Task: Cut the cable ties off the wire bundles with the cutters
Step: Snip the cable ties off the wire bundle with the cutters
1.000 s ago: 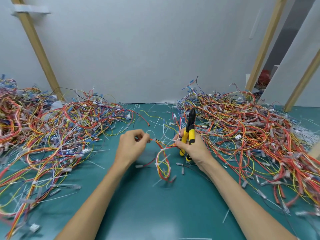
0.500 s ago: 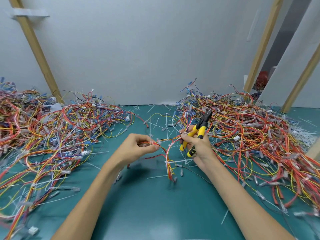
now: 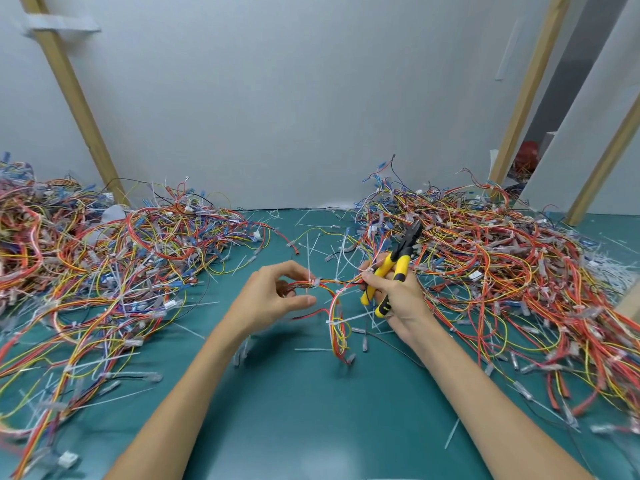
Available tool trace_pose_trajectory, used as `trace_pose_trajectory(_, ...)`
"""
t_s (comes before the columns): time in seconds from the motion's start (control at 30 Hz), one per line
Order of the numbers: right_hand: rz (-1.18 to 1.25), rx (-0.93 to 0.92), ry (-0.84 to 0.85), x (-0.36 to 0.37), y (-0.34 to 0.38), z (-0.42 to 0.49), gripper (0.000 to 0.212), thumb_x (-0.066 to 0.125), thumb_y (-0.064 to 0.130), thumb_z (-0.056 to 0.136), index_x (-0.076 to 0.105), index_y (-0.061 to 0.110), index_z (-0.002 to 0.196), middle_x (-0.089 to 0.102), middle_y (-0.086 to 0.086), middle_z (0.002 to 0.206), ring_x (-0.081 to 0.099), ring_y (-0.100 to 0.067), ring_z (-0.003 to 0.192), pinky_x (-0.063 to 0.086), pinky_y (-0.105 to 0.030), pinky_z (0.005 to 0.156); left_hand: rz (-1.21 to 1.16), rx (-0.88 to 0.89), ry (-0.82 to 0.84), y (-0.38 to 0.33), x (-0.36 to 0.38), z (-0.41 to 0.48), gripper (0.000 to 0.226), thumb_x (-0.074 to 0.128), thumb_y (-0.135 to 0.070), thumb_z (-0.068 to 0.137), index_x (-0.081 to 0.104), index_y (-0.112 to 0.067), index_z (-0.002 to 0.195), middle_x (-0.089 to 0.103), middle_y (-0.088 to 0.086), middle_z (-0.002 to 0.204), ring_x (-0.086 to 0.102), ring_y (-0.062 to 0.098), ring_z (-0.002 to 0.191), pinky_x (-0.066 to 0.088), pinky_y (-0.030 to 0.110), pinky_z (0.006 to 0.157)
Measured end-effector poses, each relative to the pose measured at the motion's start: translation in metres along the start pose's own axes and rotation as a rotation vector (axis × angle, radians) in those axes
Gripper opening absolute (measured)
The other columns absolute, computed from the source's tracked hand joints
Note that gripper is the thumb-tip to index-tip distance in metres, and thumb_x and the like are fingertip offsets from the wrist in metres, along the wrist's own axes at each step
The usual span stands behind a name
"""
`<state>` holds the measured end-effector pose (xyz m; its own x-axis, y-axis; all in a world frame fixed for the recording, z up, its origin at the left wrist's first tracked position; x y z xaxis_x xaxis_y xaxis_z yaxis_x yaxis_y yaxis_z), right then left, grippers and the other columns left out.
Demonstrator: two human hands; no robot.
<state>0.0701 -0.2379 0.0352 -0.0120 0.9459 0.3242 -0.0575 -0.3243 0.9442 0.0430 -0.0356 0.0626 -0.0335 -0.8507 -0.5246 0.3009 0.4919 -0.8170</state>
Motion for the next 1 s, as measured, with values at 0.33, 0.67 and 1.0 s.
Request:
trace_pose_trajectory(0.33, -0.04, -0.071, -0.199, -0.011, 0.001, -0.001, 0.024, 0.065, -0.003, 0.088, 0.055, 0.019, 0.087, 0.069, 0.006, 0.071, 0.065, -0.01, 0.062, 0.049, -0.026, 0.045, 0.151, 0.156, -0.191, -0.015, 0.0, -0.001, 0.022, 0.086, -0.031, 0.07, 0.064, -0.029, 0.071, 0.055, -0.021, 0.056, 0.041, 0.005, 0.049, 0.032, 0.011, 0.05)
trace_pose_trajectory(0.67, 0.003, 0.019, -0.213, -0.022, -0.007, 0.004, 0.024, 0.062, -0.006, 0.089, 0.054, 0.016, 0.089, 0.069, -0.007, 0.087, 0.063, -0.019, 0.067, 0.05, -0.031, 0.058, 0.268, 0.179, -0.203, -0.006, 0.004, 0.004, 0.016, 0.076, -0.027, 0.083, 0.07, -0.013, 0.089, 0.061, -0.019, 0.065, 0.053, -0.004, 0.06, 0.036, 0.006, 0.059)
trace_pose_trajectory(1.0, -0.007, 0.022, -0.143, -0.013, -0.011, 0.004, 0.023, 0.062, -0.008, 0.088, 0.055, 0.014, 0.089, 0.069, -0.006, 0.085, 0.062, -0.02, 0.067, 0.049, -0.03, 0.061, 0.287, -0.052, -0.052, 0.027, 0.017, 0.006, 0.033, 0.048, -0.044, 0.098, 0.059, -0.029, 0.072, 0.053, -0.014, 0.055, 0.051, 0.008, 0.059, 0.041, 0.016, 0.056)
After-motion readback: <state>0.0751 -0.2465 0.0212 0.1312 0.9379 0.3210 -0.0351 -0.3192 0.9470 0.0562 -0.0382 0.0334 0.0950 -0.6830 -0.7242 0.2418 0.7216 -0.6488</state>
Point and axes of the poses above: each hand's wrist, its own z-axis towards the middle knuckle, its own x-axis out of the palm, y = z × x, the point moved 9 cm from there along z, towards the middle knuckle
